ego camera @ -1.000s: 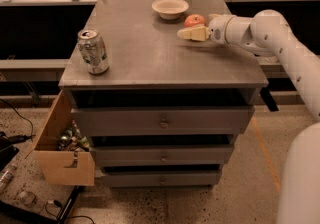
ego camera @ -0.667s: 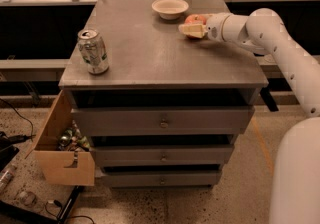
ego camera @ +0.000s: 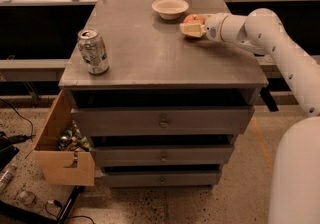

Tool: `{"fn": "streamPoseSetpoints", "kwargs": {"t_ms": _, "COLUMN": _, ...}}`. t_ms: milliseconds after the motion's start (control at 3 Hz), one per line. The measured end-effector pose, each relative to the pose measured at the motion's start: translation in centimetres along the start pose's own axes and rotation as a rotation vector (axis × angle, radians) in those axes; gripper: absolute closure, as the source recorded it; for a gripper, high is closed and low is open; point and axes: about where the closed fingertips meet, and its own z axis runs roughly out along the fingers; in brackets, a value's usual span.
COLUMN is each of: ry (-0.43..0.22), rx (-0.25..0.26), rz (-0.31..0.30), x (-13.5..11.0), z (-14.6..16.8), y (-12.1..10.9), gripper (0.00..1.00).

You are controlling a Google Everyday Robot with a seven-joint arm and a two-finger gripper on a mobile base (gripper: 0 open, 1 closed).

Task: Move apple near 7up can

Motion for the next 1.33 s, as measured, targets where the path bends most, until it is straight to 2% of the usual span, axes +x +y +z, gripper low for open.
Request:
{"fn": "streamPoseSetpoints", "kwargs": {"t_ms": 333, "ry": -0.001, "rx": -0.006, "rz": -0.008, "x": -0.4, "z": 0.2, "y": 0.4, "gripper": 1.0}}
{"fn": "streamPoseSetpoints", "kwargs": {"t_ms": 667, "ry": -0.008, "rx": -0.016, "rz": -0.06, "x": -2.7, "z": -0.5, "y": 1.3, "gripper": 1.0}}
{"fn": "streamPoseSetpoints", "kwargs": {"t_ms": 1000, "ry": -0.025, "rx": -0.016, "rz": -0.123, "x": -5.8, "z": -3.1, "y": 3.3, "gripper": 1.0}}
{"fn": "streamPoseSetpoints", "kwargs": {"t_ms": 1333, "ry": -0.001, "rx": -0.061, "rz": -0.158, "x": -5.9, "z": -5.6, "y": 8.0, "gripper": 1.0}}
